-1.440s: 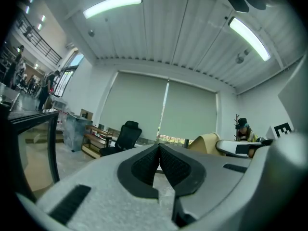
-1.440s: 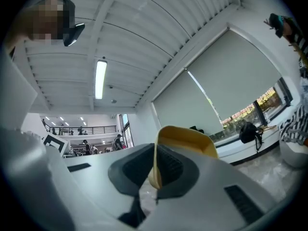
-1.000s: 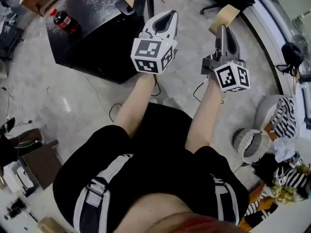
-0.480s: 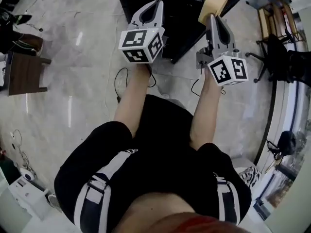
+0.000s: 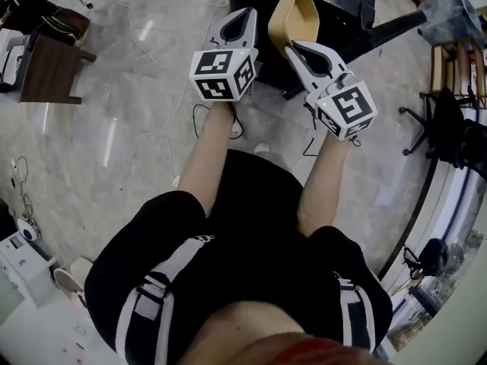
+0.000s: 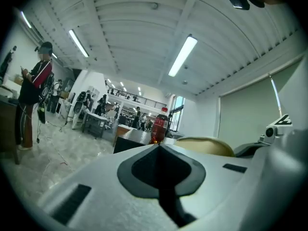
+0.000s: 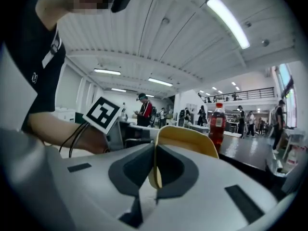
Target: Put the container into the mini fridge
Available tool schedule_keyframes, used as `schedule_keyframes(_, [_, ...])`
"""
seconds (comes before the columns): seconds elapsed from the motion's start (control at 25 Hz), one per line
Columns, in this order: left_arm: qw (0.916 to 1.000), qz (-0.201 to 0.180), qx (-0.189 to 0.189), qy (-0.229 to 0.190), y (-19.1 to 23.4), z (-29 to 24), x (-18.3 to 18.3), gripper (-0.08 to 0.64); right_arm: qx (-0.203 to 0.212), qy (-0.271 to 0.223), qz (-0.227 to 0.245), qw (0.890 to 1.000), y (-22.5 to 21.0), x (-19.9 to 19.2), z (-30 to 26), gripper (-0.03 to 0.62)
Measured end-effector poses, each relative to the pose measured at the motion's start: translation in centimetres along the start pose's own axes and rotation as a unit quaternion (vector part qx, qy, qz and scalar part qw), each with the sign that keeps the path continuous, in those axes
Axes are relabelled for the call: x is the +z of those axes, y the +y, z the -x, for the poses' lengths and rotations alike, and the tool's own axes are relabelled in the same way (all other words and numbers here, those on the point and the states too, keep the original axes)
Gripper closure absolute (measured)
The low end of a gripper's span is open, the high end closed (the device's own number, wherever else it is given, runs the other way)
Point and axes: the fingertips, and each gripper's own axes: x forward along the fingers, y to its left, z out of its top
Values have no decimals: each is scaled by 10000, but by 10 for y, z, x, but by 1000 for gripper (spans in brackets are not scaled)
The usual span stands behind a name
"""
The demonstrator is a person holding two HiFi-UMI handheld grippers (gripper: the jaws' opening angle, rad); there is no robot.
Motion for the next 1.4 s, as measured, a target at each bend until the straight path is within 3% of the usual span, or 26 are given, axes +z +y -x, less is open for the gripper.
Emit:
schedule_keyframes(0.12, [9998, -107, 57, 140, 11, -7, -8, 552, 201, 681, 372, 9968, 6, -28, -17, 572])
schedule_keyframes(0.4, [9986, -112, -75, 504, 25, -37, -37, 552, 39, 1889, 908, 9778, -22, -98, -50, 574])
schedule_keyframes(0.56, [9985, -183, -16, 514, 52, -51, -27, 552, 0, 2281, 1297, 9650, -52, -115, -76, 572])
schedule_keyframes(0.84, [9992, -283, 219, 182, 90, -54, 5, 552, -3, 2832, 1800, 9420, -98, -146, -117, 572])
schedule_keyframes(1.16, [9993, -218, 288, 70, 103, -54, 19, 552, -564, 2694, 1338, 9520, -135, -152, -136, 571])
schedule_keyframes(1.4, [9996, -268, -34, -11, 75, -63, 27, 552, -1037, 1879, 399, 9759, -132, -130, -115, 571])
